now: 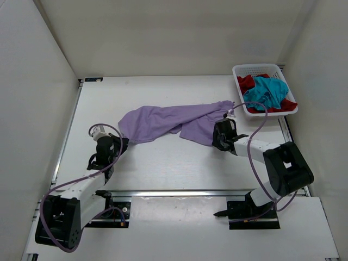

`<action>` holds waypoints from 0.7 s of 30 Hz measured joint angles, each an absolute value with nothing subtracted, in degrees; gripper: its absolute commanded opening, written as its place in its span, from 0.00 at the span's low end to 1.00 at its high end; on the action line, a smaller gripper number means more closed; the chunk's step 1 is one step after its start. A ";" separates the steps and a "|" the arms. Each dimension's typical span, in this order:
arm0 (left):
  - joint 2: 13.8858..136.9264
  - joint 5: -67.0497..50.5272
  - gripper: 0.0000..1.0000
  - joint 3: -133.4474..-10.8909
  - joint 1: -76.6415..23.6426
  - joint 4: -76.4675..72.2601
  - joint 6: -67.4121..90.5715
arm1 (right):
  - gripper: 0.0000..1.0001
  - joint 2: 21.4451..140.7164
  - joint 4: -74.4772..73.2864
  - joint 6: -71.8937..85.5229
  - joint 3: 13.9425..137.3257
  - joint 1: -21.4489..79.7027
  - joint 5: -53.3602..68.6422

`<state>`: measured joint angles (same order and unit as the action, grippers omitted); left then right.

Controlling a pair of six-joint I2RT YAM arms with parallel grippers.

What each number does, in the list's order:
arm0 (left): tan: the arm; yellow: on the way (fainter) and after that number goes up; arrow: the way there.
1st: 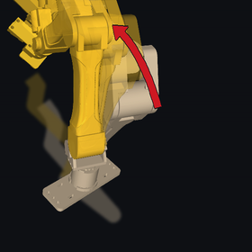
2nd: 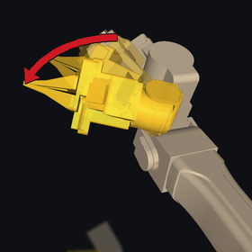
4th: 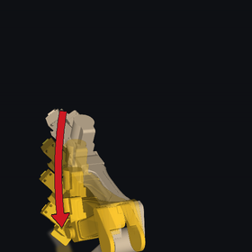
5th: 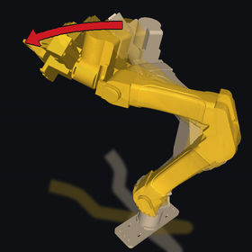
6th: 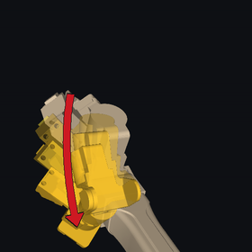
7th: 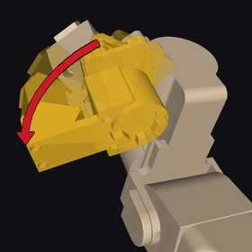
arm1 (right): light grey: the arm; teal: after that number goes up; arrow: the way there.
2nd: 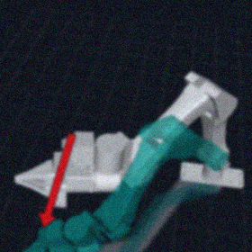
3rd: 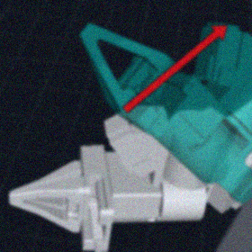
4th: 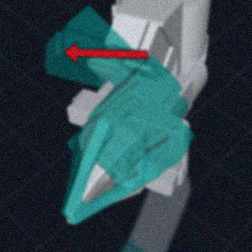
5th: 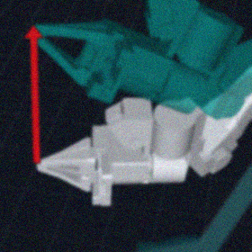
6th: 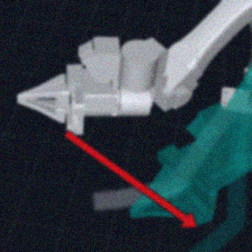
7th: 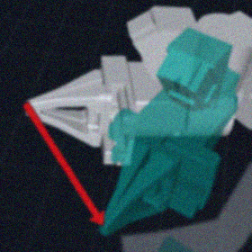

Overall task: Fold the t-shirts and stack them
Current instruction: Flatten out the tshirt

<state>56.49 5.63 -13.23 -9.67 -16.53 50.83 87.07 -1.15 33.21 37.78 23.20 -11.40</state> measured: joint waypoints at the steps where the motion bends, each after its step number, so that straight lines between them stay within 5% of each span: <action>1: 56.53 5.63 0.00 -13.23 -9.80 -16.49 50.72 | 0.00 86.85 -1.30 33.21 37.78 23.20 -11.35; 10: 58.57 0.14 0.00 -29.63 -9.30 -4.93 45.80 | 0.00 70.59 -20.43 29.76 42.98 24.51 -12.14; 15: 63.77 -7.20 0.00 -56.10 -6.90 3.42 43.29 | 0.01 64.20 -26.30 24.77 67.05 24.62 -14.70; 21: 65.65 -15.51 0.00 -81.08 3.97 10.13 43.72 | 0.00 70.22 -33.10 15.07 105.73 30.35 -23.59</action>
<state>65.65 -15.51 -81.08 3.97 10.13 43.72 70.22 -33.10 15.07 105.73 30.35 -23.59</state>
